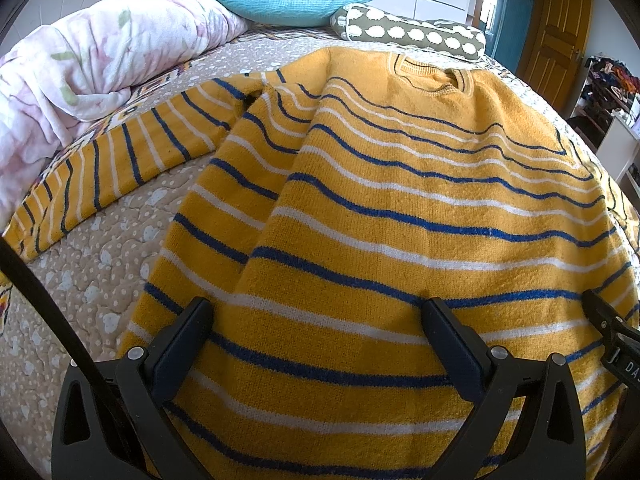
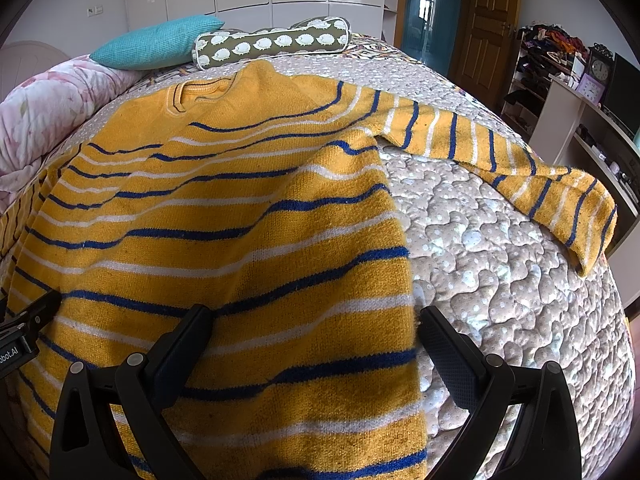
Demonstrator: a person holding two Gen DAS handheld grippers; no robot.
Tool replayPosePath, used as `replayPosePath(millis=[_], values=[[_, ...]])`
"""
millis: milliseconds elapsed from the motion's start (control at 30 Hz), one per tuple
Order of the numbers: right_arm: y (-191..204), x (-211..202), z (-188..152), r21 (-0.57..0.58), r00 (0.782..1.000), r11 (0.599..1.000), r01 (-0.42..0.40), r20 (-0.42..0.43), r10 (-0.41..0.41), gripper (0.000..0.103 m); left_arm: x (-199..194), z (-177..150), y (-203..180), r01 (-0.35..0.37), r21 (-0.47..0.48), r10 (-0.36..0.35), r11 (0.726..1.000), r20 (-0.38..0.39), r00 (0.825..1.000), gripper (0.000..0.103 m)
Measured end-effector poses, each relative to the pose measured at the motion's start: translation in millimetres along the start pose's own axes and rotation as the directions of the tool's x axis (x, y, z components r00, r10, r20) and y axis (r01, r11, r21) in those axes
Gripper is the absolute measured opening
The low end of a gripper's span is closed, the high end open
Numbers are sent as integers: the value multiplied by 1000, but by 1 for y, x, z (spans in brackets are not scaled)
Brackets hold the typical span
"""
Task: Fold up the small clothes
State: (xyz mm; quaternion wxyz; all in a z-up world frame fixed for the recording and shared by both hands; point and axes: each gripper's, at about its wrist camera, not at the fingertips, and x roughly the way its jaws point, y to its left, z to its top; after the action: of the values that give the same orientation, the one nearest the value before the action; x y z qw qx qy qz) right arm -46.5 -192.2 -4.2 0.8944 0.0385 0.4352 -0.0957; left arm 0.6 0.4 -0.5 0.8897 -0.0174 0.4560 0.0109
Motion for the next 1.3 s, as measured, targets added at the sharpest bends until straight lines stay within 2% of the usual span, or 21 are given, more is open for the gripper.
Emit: replayPosePath(millis=[1300], values=[[0, -1, 0, 5, 1000, 1000, -7, 1, 7, 103, -1, 0, 1, -16, 12, 16, 1000, -3, 1000, 103]])
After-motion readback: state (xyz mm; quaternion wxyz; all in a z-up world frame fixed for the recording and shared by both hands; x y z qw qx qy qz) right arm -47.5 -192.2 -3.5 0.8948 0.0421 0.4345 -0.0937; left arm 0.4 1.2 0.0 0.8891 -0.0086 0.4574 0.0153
